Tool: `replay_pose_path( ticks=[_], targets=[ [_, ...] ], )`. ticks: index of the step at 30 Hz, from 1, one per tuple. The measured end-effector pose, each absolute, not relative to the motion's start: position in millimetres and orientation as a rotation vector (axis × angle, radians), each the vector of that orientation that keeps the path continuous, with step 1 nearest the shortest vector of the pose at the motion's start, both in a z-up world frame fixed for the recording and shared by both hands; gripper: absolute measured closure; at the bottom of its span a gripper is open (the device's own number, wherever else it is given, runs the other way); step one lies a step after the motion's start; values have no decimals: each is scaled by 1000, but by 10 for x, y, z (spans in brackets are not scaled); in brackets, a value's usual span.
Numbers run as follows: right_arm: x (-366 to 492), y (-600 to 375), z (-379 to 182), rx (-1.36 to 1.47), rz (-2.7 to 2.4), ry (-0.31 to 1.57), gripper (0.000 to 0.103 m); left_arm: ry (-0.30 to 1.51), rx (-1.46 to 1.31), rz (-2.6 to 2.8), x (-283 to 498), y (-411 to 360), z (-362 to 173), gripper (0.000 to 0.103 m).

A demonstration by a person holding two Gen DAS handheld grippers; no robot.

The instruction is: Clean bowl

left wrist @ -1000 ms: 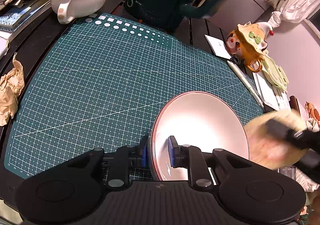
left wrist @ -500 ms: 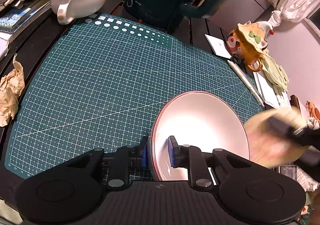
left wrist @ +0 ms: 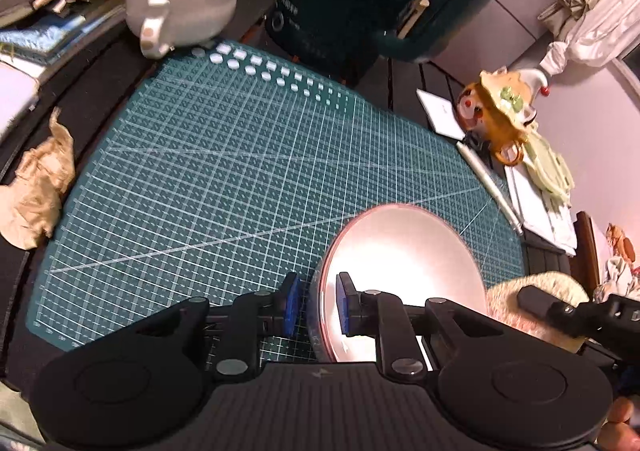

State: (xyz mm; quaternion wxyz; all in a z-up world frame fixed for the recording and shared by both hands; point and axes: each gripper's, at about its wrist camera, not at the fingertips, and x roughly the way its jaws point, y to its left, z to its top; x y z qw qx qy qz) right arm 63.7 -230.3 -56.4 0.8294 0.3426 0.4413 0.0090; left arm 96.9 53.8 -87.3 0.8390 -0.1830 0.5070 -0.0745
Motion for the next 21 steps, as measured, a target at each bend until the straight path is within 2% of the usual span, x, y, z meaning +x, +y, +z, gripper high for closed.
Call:
replay_pose_path(
  ticks=[10, 17, 21],
  targets=[
    [660, -2179, -457, 608, 57, 894, 91, 1097, -387, -182, 964, 575, -881, 85],
    [795, -2199, -710, 662, 190, 949, 91, 1101, -389, -194, 949, 528, -852, 85],
    [805, -2301, -672, 727, 206, 925, 91, 1105, -399, -191, 966, 531, -857, 85]
  ],
)
